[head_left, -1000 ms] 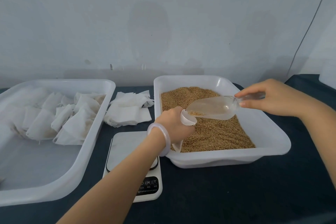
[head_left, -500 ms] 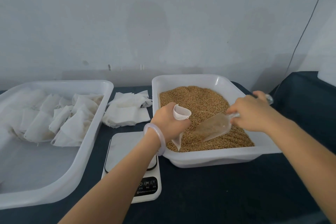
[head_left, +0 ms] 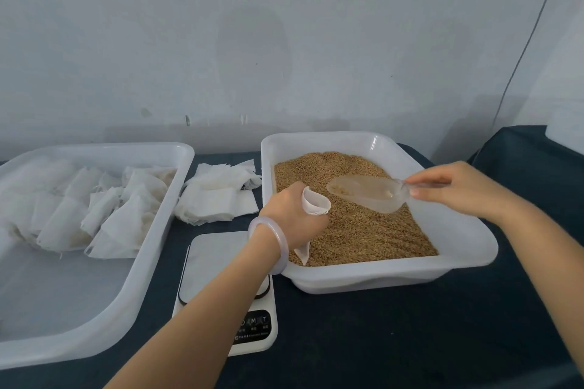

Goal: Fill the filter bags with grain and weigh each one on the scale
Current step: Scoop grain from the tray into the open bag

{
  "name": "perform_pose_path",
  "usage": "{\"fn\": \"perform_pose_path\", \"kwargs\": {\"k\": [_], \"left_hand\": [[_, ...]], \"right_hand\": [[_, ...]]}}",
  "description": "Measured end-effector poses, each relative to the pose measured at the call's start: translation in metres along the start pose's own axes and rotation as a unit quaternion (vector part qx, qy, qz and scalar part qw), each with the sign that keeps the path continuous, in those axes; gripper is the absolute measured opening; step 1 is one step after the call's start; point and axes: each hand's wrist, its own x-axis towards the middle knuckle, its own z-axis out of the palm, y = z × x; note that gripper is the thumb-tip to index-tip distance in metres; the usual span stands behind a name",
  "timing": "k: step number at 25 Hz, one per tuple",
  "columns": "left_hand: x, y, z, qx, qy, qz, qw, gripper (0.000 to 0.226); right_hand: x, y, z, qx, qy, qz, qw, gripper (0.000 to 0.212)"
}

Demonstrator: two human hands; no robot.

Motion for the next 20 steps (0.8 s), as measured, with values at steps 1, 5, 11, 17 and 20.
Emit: {"fn": "perform_pose_path", "kwargs": {"k": [1, 5, 11, 17, 20], "left_hand": [[0.001, 0.001, 0.0, 0.019, -0.012, -0.003, 1.0, 0.02], [0.002, 0.006, 0.0, 0.069, -0.057, -0.013, 0.996, 0.021], [0.001, 0.009, -0.001, 0.046, -0.052, -0.017, 0.997, 0.013], [0.001, 0.006, 0.0, 0.044, -0.043, -0.018, 0.998, 0.015], [0.002, 0.005, 0.0, 0.047, -0.04, -0.021, 0.998, 0.017]], "right_hand": [[-0.002, -0.007, -0.007, 0.003, 0.006, -0.018, 1.0, 0.019], [-0.004, -0.043, -0.026, -0.097, 0.039, -0.089, 0.991, 0.02], [-0.003, -0.079, -0.029, -0.339, 0.121, -0.19, 0.913, 0.027], [-0.004, -0.087, -0.026, -0.37, 0.139, -0.224, 0.891, 0.027], [0.0, -0.082, -0.025, -0.356, 0.131, -0.203, 0.903, 0.027]]}}
